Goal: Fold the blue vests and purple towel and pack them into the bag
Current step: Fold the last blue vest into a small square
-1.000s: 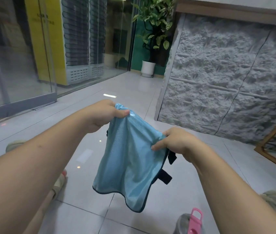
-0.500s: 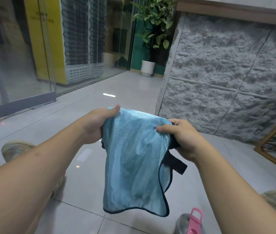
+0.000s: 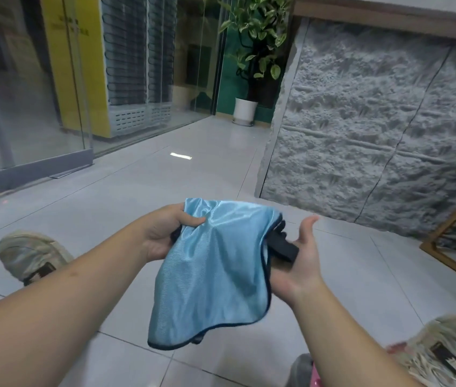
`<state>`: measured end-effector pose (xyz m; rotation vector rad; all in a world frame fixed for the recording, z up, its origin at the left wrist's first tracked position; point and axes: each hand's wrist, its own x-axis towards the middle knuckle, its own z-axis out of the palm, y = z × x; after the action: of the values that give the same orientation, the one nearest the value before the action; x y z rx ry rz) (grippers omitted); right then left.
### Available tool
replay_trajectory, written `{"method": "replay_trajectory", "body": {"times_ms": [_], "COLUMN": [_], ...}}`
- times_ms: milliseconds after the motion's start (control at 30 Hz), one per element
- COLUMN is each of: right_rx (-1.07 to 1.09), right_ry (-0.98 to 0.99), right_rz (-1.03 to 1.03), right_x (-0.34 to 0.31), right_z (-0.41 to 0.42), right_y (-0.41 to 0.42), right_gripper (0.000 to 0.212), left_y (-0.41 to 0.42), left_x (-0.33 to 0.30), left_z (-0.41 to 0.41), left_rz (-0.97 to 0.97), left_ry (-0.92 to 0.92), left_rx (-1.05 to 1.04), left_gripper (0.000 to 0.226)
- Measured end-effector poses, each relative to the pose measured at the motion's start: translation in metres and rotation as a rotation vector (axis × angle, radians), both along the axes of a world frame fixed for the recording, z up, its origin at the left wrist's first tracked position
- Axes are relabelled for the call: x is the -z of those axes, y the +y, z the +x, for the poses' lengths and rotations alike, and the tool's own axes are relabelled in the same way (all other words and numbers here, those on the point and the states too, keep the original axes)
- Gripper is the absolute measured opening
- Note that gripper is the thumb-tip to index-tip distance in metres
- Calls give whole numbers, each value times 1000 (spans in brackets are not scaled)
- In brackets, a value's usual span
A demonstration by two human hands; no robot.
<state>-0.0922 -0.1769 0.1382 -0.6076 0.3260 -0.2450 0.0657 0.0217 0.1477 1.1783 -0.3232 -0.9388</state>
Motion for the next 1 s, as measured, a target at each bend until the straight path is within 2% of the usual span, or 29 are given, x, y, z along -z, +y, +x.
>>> {"method": "replay_trajectory", "body": {"times_ms": [67,167,267,333,400,467,533,600,667,733,833,967,1000], "right_rx": [-125,-189,-202,-134,-97,-88,-89,-79,-58,-63,-78,-109,-149], "right_ry": [-5,92,166,211,238,244,214,189,181,187,273,371,369], "right_rz": [-89,-274,-378,-400,-400,-421,-419,-419,-410,-369,-344,-385,-396], "right_x": [11,11,2,-4,-7,-8,-13,-18,-21,-22,-25,-35,-38], "right_z": [-2,0,5,7,8,6,3,1,2,6,10,13,12], "right_y": [8,7,7,8,8,8,11,12,11,10,10,6,5], "right_gripper": [79,61,78,81,105,112,111,108,103,91,58,29,23], "left_y": [-2,2,7,12,18,21,20,15,6,2,4,7,8], "left_x": [2,3,3,1,0,1,1,-3,-6,-4,-6,-12,-14], "left_z": [0,5,9,7,6,7,8,5,1,2,0,-2,-4], "left_rz": [31,157,236,194,149,172,208,236,223,194,268,347,348], "left_ry": [42,102,127,148,162,123,75,53,29,-19,-170,-370,-400], "left_rx": [8,-9,-5,27,52,71,41,-55,-212,-334,-233,-59,11], "left_gripper": [47,29,18,29,58,75,69,53,44,55,34,20,24]}}
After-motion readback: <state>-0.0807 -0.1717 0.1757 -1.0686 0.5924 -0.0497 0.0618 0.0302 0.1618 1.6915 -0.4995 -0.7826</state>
